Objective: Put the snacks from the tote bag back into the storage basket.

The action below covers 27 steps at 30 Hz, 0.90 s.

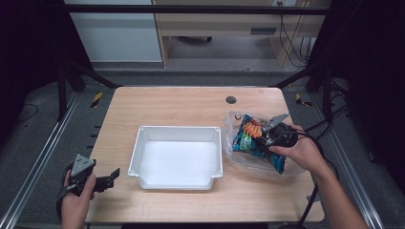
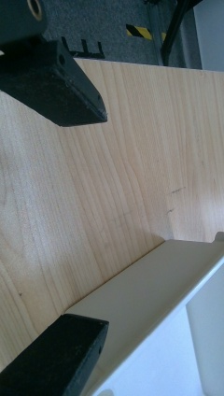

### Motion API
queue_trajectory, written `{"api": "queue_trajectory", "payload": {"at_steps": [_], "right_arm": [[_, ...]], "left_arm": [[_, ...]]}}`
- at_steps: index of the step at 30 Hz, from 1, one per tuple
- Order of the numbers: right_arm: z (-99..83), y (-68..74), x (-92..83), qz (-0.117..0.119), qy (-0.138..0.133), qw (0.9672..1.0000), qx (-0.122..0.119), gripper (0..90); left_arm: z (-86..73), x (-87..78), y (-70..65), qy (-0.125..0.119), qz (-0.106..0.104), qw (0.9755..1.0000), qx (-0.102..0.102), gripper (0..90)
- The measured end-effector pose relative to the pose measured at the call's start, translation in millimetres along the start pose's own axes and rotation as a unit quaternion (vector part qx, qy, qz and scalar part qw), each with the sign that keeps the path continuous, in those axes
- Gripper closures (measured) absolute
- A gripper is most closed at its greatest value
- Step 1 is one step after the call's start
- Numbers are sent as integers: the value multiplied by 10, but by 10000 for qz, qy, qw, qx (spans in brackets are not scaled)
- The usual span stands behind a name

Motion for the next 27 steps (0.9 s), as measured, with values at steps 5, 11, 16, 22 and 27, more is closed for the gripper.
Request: {"api": "queue_trajectory", "payload": {"at_steps": [5, 11, 16, 22, 27], "right_arm": [[-14, -14, -14, -65, -3, 9999, 80, 379], [-31, -74, -55, -136, -117, 9997, 183, 380], [-26, -87, -112, -189, -227, 9993, 235, 381], [-36, -121, -181, -250, -330, 9989, 236, 382], [-38, -149, -229, -282, -383, 9986, 236, 383]], "left_arm": [[1, -1, 1, -11, 7, 10000, 17, 23], [5, -4, 16, -18, 17, 10000, 1, 23], [1, -5, 13, 1, 12, 10000, 17, 23], [1, -5, 14, -8, 20, 10000, 16, 23], [1, -5, 18, -5, 24, 10000, 21, 23]]}}
Point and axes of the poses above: each handheld gripper's, and its own axes: x roughly forward along the jaws, z roughly out of its top, y roughly to its left, the point moved 10 cm from there along x, roughly forward along the jaws, and after that the axes turned 4 degrees about y, right-handed, at the moved point
